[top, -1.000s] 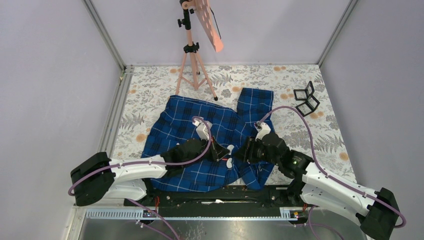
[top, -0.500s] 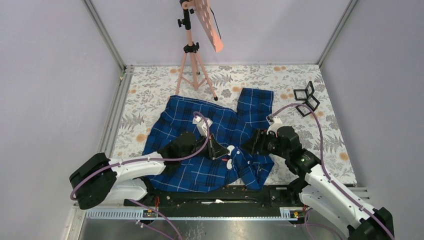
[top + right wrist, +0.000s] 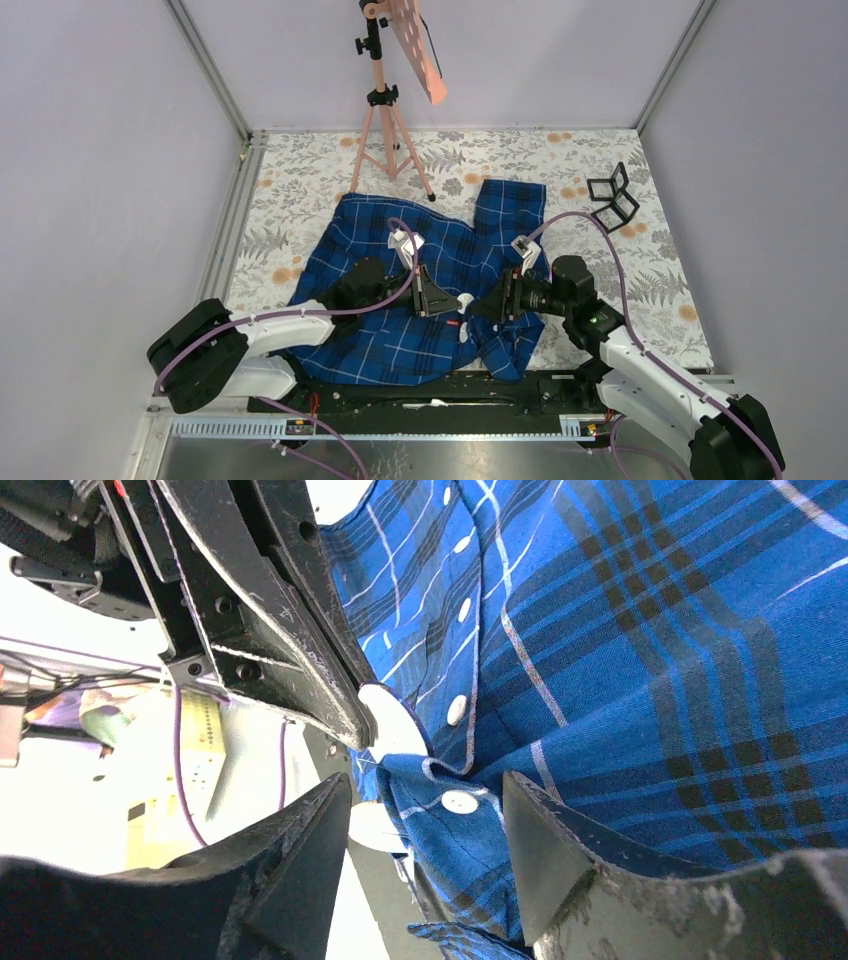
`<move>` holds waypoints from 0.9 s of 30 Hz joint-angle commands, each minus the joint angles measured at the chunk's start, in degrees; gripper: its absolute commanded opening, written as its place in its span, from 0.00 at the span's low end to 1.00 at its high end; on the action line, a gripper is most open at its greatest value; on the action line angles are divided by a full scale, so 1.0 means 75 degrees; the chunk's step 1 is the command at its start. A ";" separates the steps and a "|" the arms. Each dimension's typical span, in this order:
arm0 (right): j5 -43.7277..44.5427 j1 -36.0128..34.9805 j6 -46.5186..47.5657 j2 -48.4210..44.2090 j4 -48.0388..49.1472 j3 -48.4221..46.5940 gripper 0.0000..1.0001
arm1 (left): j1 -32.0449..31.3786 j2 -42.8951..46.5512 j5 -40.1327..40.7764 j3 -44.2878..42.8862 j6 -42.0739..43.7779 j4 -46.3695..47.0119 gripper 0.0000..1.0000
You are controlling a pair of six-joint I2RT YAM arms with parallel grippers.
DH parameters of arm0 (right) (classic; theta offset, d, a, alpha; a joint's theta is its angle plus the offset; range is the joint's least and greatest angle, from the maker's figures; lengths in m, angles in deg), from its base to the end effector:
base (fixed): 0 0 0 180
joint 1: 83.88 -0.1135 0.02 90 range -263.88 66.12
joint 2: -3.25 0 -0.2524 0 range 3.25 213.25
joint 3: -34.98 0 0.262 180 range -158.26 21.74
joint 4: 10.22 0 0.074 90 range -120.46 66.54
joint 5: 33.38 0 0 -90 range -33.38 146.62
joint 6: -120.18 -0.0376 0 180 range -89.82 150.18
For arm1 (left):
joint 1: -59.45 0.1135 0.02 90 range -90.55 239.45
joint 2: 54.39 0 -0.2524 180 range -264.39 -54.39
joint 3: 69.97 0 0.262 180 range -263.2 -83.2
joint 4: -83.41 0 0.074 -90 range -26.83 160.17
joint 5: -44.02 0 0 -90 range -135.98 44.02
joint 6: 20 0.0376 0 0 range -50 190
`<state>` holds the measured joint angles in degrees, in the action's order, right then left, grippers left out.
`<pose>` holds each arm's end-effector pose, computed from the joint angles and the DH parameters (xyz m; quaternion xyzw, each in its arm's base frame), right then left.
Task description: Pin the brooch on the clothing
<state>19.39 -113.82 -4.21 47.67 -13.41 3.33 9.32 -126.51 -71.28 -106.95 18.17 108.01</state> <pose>0.1578 0.1171 0.2037 -0.1627 0.7635 0.5195 0.3473 0.1562 -0.2121 0.1832 0.1288 0.7524 -0.5906 0.2618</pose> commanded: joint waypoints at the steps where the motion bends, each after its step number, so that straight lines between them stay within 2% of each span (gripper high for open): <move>1: -0.0712 0.0030 -0.0395 0.0253 0.1344 0.0223 0.62 | 0.0062 -0.0044 -0.0526 -0.0033 -0.0312 0.0990 0.00; 6: -0.0794 0.0030 -0.0447 0.0485 0.1563 0.0298 0.54 | 0.0108 -0.0063 -0.0515 -0.0010 -0.0429 0.1058 0.00; 11: -0.0806 0.0030 -0.0535 0.0527 0.1731 0.0325 0.40 | 0.0121 -0.0093 -0.0589 0.0006 -0.0478 0.1126 0.00; 27: -0.1505 0.0030 -0.0870 0.1392 0.2417 0.0207 0.21 | 0.0126 -0.0342 -0.1769 -0.0328 0.0311 0.0885 0.00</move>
<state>9.92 -113.82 -9.92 56.72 -0.49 5.64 10.85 -128.82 -77.90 -106.95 18.19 110.37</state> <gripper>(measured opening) 0.268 0.024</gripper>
